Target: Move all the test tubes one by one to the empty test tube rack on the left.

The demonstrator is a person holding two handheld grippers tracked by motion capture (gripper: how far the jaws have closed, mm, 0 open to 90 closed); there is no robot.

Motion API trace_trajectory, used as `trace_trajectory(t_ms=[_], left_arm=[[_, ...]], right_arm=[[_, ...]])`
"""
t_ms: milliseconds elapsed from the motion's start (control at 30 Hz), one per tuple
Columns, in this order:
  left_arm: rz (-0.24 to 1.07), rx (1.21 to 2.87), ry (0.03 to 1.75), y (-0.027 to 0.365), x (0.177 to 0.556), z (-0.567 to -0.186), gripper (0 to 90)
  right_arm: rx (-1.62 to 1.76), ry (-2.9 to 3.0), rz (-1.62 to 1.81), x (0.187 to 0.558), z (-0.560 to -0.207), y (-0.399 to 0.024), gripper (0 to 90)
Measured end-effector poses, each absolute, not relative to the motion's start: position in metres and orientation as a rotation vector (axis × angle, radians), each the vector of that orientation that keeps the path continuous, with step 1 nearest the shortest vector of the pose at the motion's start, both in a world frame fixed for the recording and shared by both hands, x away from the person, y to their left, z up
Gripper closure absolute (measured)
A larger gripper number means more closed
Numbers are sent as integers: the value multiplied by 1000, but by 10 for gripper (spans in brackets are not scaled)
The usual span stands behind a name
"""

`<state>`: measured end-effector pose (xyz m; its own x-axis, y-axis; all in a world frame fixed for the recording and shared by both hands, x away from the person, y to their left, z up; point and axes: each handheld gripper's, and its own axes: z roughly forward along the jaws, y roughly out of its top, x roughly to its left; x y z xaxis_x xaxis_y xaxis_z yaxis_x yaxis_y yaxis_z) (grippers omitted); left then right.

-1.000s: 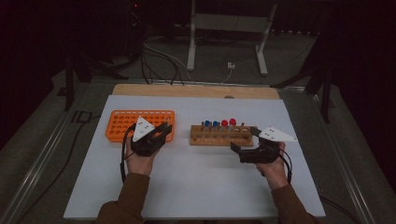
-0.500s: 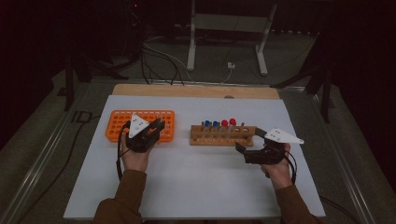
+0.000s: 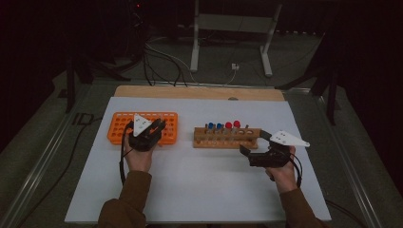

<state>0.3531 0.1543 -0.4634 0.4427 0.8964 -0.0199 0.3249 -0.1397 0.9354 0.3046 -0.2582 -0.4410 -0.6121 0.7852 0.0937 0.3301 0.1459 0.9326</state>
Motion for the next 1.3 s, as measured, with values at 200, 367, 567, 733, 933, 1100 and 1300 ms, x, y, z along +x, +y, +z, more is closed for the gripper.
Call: trace_trajectory(t_ms=[200,367,567,733,933,1100,1300], left_arm=[[703,1684,1093,154,359,-469,764],[693,1699,1105,152,360,-475,764],[671,1748,1118,154,358,-486,764],[663,1812,1114,153,358,-492,764],[672,1853,1113,149,359,-494,764],[670,1861,1121,149,360,-495,765],[670,1896,1120,147,362,-494,767]], right_arm=[[1066,2009,1471,305,-441,-259,0],[1067,2007,1475,304,-441,-259,0],[1068,2008,1477,304,-441,-259,0],[1063,2013,1475,304,-442,-258,0],[1065,2019,1473,304,-443,-257,0],[1061,2022,1470,304,-443,-256,0],[1061,2030,1465,304,-445,-255,0]])
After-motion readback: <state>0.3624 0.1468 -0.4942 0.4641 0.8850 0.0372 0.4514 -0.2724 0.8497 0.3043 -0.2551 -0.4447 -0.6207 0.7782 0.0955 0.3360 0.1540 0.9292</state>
